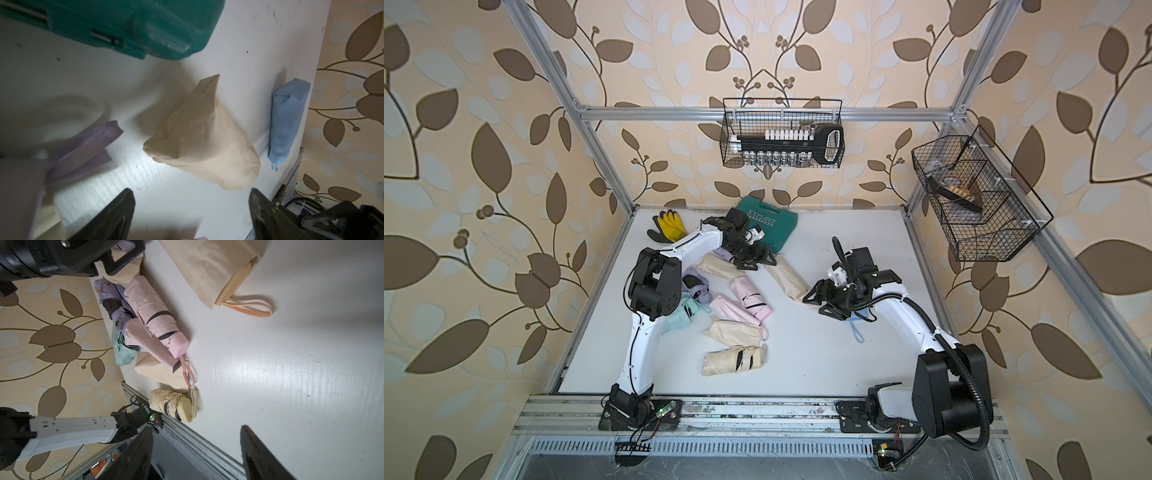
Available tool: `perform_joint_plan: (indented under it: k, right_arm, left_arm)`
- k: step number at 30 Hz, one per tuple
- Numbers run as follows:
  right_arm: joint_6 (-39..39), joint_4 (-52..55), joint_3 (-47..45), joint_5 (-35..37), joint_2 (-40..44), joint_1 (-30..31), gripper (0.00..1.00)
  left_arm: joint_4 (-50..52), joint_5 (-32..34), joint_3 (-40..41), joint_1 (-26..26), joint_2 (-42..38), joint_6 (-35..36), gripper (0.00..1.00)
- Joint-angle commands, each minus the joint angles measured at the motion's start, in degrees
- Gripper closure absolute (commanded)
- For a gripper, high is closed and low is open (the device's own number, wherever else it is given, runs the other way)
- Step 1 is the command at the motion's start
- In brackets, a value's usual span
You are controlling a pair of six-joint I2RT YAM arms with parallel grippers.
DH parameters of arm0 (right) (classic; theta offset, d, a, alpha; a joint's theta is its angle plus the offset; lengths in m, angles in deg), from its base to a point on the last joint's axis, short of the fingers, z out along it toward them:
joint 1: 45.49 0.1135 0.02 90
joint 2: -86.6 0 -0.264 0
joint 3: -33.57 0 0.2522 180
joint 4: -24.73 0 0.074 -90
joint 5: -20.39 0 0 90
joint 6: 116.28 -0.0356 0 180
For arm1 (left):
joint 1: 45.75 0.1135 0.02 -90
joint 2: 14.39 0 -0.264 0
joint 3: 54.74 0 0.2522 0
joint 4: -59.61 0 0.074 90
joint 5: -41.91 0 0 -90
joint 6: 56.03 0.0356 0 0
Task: Take umbrellas out of sleeves
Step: Adjust the umbrella at the center of the board.
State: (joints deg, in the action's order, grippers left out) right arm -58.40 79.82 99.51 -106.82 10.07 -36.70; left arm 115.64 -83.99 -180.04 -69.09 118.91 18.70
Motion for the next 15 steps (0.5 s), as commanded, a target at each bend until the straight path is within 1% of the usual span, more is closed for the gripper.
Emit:
perform_joint_plan:
  k: [1, 3, 7, 13, 15]
  right_arm:
    - [3.07, 2.66, 1.7, -2.07, -1.0, -0.86, 0.33]
    - [3.54, 3.02, 1.61, -2.51, -1.08, -1.14, 0.33]
    - [4.21, 3.33, 1.14, -2.95, -0.82, -1.74, 0.33]
    - [4.98, 3.5, 0.76, -3.4, -1.12, -2.64, 0.33]
    - [5.11, 3.47, 0.75, -3.47, -1.24, -2.9, 0.33]
  left_arm:
    - [0.98, 2.94, -3.3, -0.81, 0.7, 2.1, 0.14]
    - [0.24, 4.31, -3.8, -1.01, 1.02, 2.41, 0.15]
    - [-0.57, 5.03, -5.26, -1.09, 2.43, 2.59, 0.16]
    - [1.95, 4.44, -16.88, -1.35, 7.56, 2.89, 0.18]
    - [1.75, 4.01, -18.14, -1.61, 8.42, 2.59, 0.19]
